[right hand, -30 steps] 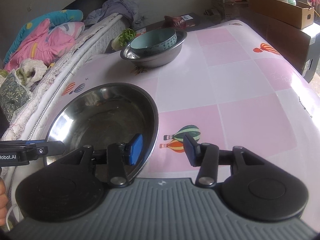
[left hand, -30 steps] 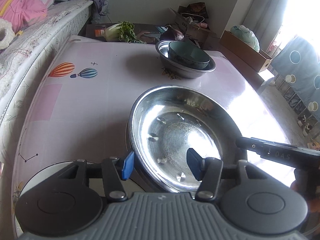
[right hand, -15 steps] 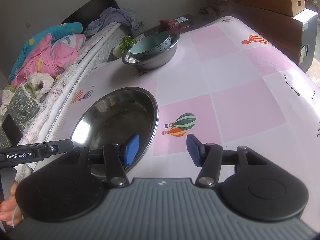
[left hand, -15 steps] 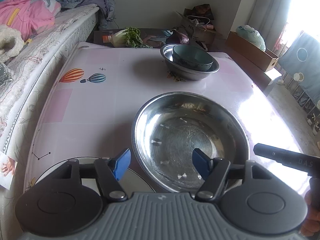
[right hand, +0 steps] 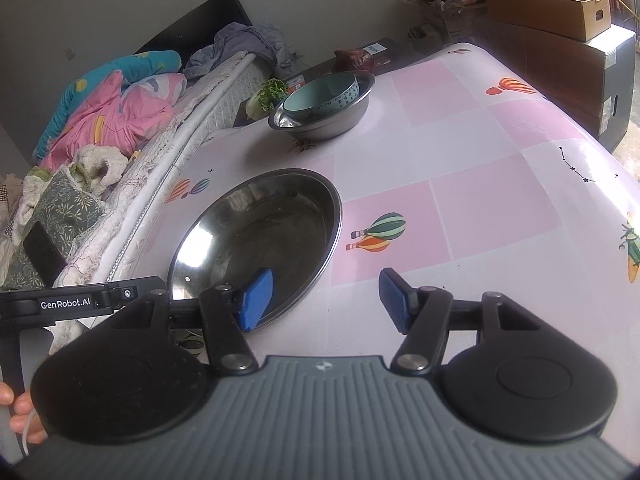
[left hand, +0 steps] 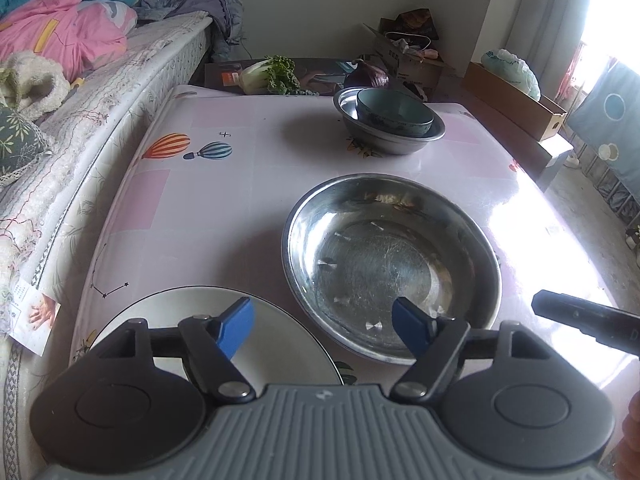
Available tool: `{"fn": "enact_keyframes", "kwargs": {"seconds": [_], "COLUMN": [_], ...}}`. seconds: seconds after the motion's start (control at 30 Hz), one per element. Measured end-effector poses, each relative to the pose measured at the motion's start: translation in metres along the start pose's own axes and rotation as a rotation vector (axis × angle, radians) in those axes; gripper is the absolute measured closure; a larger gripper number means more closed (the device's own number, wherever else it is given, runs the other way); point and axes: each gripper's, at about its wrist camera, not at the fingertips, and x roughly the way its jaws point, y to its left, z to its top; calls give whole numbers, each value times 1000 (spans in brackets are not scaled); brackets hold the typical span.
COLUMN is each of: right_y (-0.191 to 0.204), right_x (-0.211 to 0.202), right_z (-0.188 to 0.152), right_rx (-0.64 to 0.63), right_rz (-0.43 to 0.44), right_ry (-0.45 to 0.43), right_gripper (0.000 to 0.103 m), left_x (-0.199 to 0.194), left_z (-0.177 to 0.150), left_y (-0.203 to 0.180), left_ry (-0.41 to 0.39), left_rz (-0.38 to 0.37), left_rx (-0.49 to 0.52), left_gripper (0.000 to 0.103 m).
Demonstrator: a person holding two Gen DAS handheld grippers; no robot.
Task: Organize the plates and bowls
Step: 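Move both grippers to the rim of the white calligraphy plate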
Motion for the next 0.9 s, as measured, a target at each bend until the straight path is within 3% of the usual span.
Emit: {"fn": "enact_keyframes", "kwargs": {"seconds": [0.5,0.9], "right_y": [36,94], "right_x": [-20,10], "right_z": [-28,-55], "right_rx": [-7,-60], "right_rz": [101,223], "right_ry": [10,124], "right_gripper": [44,44], "left_x": [-31,-54], "left_z": [-28,-67], "left_y": [23,95], "left_ry": [-42,-110], "left_rz": [61,188], "left_rx": [-21,-176], "left_gripper": [26,26]}}
